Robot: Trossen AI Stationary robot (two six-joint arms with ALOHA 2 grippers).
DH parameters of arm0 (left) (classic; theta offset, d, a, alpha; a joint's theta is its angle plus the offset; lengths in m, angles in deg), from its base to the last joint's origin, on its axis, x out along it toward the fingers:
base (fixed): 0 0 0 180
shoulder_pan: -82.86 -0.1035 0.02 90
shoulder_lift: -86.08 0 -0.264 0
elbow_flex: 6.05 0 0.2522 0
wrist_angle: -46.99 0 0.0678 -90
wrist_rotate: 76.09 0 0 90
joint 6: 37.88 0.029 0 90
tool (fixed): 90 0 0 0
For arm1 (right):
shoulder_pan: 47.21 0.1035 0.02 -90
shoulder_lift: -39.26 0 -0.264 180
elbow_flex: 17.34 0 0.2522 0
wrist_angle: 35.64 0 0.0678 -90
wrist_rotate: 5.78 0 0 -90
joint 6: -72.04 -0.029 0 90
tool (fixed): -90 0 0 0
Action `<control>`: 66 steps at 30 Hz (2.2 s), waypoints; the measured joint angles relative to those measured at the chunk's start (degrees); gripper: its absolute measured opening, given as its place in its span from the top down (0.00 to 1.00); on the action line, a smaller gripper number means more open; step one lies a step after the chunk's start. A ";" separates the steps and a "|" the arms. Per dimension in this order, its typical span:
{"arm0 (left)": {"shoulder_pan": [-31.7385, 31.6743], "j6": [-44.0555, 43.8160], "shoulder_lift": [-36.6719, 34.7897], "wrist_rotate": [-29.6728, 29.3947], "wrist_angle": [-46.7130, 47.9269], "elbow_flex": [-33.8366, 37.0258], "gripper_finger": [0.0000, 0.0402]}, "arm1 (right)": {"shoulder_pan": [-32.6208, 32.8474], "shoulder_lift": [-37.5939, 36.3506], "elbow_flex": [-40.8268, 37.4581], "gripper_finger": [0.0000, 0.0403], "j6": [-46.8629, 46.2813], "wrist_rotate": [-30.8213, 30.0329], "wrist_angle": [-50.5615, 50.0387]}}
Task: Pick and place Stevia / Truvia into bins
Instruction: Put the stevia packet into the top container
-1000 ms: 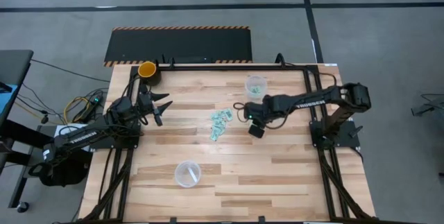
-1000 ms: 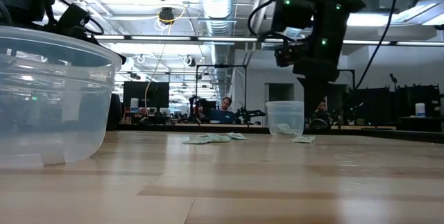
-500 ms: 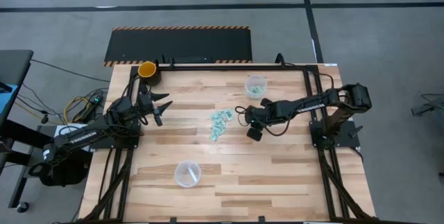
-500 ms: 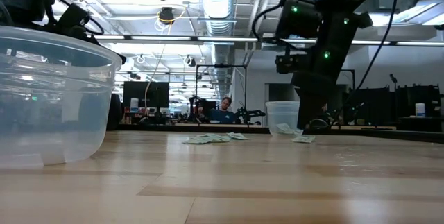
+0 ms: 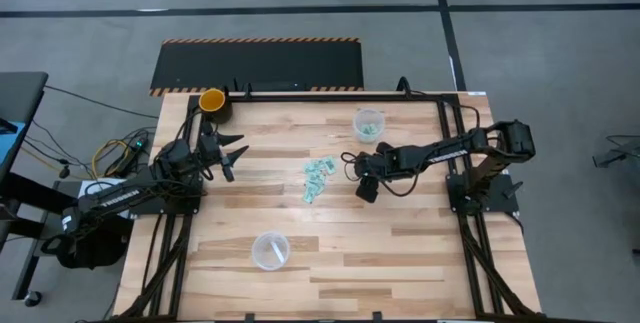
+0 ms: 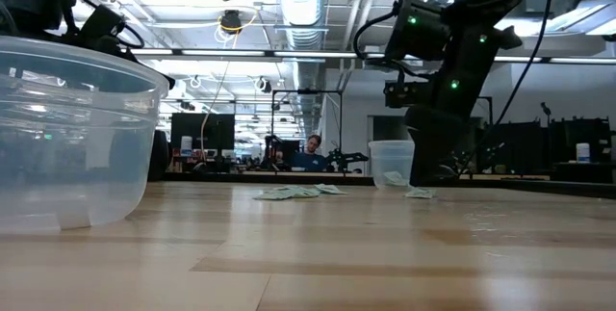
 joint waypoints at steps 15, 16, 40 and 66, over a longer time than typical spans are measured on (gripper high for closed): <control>0.00 0.00 0.00 -0.05 0.00 0.00 0.59 | -1.26 8.38 0.85 0.47 -0.20 0.64 5.42; 0.00 0.00 0.00 -0.04 -0.01 -0.02 0.59 | -1.26 8.67 0.85 0.48 -0.22 0.53 5.59; 0.00 0.00 0.00 0.09 0.00 0.00 0.59 | 4.53 -0.09 -0.20 0.98 2.62 0.40 10.72; 0.00 0.00 0.00 0.18 0.00 0.00 0.59 | 5.99 1.65 0.02 0.33 -4.89 -0.47 6.61</control>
